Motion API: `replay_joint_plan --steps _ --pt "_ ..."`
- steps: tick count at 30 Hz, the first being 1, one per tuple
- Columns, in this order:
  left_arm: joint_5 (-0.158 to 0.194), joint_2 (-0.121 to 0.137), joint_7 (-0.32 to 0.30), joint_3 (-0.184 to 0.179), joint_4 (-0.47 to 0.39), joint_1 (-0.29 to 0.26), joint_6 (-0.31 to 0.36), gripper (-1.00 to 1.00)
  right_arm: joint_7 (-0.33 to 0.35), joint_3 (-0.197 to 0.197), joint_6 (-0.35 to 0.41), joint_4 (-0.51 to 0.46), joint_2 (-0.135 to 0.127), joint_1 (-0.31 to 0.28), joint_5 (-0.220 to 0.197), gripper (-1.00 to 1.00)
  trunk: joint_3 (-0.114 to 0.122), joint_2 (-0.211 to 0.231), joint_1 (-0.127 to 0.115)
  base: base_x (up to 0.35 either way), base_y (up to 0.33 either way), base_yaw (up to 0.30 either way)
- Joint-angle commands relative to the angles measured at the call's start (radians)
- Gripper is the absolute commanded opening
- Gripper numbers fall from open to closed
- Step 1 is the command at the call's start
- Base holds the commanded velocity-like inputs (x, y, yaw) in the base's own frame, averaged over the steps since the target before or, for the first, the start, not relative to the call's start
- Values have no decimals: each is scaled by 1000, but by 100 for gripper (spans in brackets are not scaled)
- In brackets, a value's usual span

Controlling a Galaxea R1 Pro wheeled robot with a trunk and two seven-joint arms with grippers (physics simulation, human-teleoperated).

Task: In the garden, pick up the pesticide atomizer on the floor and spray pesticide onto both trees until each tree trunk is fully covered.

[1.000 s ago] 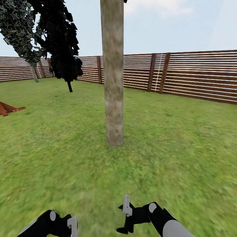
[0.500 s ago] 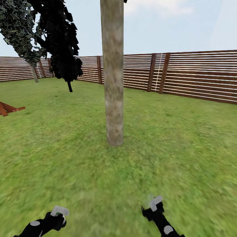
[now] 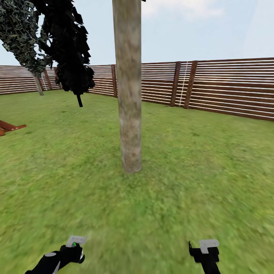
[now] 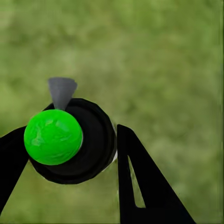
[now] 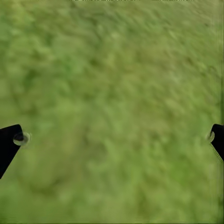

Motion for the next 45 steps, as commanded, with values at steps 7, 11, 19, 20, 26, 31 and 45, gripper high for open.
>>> replay_joint_plan --steps 7,11,19,20,26,31,45 --pt "-2 -5 4 -3 -3 -8 20 -100 0 0 -1 2 3 2 -1 100 0 0 0 284 -165 0" --pt "-2 -22 27 -6 -9 -19 26 -100 0 -1 0 7 6 2 -2 100 0 0 0 281 -167 -146" --pt "-3 -48 121 -8 -10 -34 29 -100 -2 -1 0 8 6 2 -2 100 0 0 0 281 -168 -292" --pt "-3 -48 123 -7 -9 -36 33 -100 -2 -1 -1 8 6 2 -2 100 0 0 0 281 -168 -300" --pt "-1 -46 125 -6 -9 -36 40 -100 -1 -1 0 8 6 2 -2 100 0 0 0 288 -169 -300" --pt "0 -46 125 -2 -10 -37 40 -100 -2 0 0 8 6 2 -1 100 0 0 0 329 -71 -231" --pt "-2 -47 124 -6 -10 -38 42 -100 3 2 -1 100 3 9 3 100 0 0 0 237 -1 -7"
